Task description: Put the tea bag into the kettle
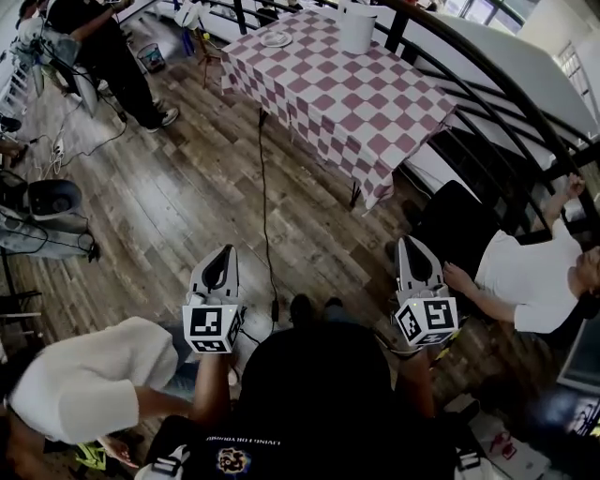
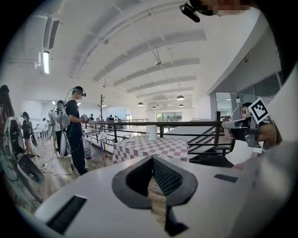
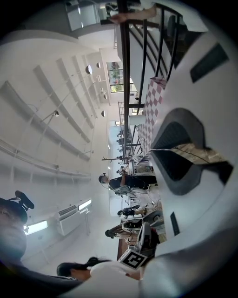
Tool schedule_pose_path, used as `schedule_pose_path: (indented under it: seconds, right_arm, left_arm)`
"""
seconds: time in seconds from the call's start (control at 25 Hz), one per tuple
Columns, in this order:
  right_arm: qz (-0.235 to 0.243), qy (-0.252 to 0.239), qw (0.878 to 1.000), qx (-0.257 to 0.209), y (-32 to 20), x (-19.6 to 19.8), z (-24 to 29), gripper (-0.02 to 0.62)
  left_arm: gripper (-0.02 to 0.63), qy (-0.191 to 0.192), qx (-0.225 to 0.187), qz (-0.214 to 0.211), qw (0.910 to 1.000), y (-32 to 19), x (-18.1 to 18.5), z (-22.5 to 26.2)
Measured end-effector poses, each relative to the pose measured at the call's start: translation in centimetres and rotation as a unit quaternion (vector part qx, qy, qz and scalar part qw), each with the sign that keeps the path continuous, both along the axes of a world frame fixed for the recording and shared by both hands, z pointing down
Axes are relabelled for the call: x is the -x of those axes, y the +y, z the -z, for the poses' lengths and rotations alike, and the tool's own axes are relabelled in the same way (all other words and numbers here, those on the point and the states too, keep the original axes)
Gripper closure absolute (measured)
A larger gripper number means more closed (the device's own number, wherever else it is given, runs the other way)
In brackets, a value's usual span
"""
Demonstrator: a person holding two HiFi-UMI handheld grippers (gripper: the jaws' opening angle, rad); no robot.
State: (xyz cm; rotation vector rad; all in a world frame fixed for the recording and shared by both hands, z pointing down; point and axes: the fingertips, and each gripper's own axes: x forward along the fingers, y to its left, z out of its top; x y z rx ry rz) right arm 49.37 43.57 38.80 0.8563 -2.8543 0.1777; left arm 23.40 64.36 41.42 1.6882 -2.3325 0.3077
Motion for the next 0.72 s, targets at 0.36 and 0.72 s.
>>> schedule_pose_path:
  seconds: [0.36,0.72]
  right_arm:
    - [0.000,0.003,1.000,0.005,-1.4,2.8,-0.7,0.577]
    - [-0.003,0.000,1.000,0.005,-4.5,5.3,-0.7,0.577]
  left_arm:
    - [0.598,0.007,0.007,-0.001,1.0000,-1.1,2.2,-1.1]
    - [0.598,0.004,0.005,-0.010,0.9999,-4.4,4.4,-0.6]
